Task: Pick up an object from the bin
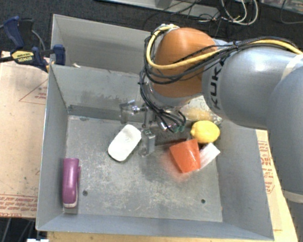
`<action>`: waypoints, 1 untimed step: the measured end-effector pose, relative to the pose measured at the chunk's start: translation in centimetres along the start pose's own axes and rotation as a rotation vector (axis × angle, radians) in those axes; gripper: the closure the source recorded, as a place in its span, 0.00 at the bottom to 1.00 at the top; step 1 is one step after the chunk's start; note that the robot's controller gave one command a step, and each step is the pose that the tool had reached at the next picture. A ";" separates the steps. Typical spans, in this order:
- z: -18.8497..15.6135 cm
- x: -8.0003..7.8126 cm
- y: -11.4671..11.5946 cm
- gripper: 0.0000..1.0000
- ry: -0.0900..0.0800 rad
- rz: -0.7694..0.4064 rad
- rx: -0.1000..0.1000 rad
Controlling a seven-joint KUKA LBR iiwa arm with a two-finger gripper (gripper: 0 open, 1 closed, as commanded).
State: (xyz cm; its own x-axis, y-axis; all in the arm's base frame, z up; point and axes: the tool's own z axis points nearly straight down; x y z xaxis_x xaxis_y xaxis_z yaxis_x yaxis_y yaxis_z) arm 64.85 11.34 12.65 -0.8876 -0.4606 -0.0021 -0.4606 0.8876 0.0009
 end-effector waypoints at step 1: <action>5.8 -1.6 1.6 0.00 -0.010 -0.437 -0.001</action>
Offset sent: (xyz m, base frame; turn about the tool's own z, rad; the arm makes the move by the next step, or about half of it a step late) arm 0.0087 -0.0068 -0.0565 -0.3355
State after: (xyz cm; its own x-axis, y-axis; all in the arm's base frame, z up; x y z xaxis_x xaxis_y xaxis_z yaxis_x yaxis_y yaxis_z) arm 65.52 13.55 6.84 -0.6093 -0.7929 -0.0124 -0.7929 0.6093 -0.0013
